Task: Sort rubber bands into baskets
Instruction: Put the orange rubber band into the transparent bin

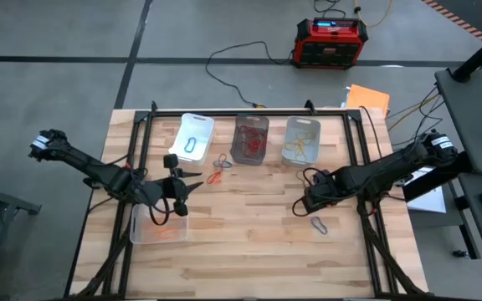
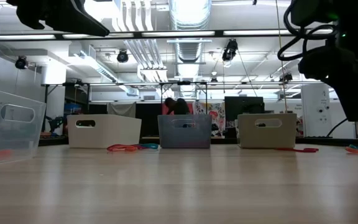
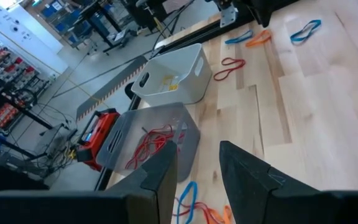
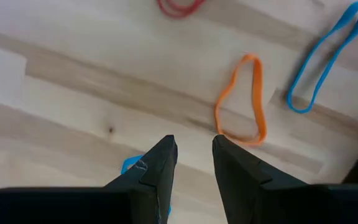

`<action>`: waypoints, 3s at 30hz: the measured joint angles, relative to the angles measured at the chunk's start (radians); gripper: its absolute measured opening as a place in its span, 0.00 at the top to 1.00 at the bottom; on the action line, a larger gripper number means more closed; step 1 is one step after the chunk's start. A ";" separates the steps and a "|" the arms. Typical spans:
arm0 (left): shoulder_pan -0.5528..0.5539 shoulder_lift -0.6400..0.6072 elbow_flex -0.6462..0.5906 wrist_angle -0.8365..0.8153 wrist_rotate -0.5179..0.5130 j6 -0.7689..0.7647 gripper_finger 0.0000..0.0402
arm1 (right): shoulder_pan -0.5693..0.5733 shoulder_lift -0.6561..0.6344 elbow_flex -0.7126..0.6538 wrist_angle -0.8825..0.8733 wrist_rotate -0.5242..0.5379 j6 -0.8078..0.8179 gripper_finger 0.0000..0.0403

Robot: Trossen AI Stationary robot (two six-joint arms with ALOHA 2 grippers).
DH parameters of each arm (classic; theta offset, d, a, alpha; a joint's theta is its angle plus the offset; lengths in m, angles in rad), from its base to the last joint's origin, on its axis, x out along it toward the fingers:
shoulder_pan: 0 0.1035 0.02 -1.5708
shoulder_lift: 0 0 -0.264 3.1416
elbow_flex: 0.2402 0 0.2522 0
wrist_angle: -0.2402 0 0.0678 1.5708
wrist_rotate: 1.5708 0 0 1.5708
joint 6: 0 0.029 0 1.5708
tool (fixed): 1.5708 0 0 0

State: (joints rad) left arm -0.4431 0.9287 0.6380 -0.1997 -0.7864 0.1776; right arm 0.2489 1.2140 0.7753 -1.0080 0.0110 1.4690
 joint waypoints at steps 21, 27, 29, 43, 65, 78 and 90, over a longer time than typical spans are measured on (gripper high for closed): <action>0.000 0.000 -0.006 0.000 0.003 -0.003 0.74 | 0.000 0.005 -0.170 0.191 0.060 0.080 0.73; 0.000 0.000 -0.006 0.001 0.003 -0.003 0.74 | 0.000 0.066 -0.191 0.206 0.059 0.077 0.75; 0.000 0.000 -0.006 0.001 0.003 -0.003 0.74 | 0.000 0.096 -0.189 0.223 0.047 0.058 0.75; 0.000 0.004 -0.007 0.008 0.143 -0.016 0.74 | -0.001 0.205 -0.080 0.236 0.004 -0.167 0.97; 0.033 0.183 -0.011 0.327 0.317 0.000 0.71 | -0.006 0.206 0.021 1.129 0.068 -1.010 0.98; 0.161 0.391 -0.011 0.580 0.459 0.024 0.52 | -0.073 0.239 0.021 1.320 0.066 -1.192 0.98; 0.294 0.572 -0.011 0.794 0.715 0.053 0.48 | -0.073 0.297 0.021 1.339 0.033 -1.181 0.98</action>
State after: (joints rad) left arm -0.1494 1.5004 0.6270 0.5943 -0.0717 0.2301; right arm 0.1761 1.5108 0.7967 0.3306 0.0444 0.2878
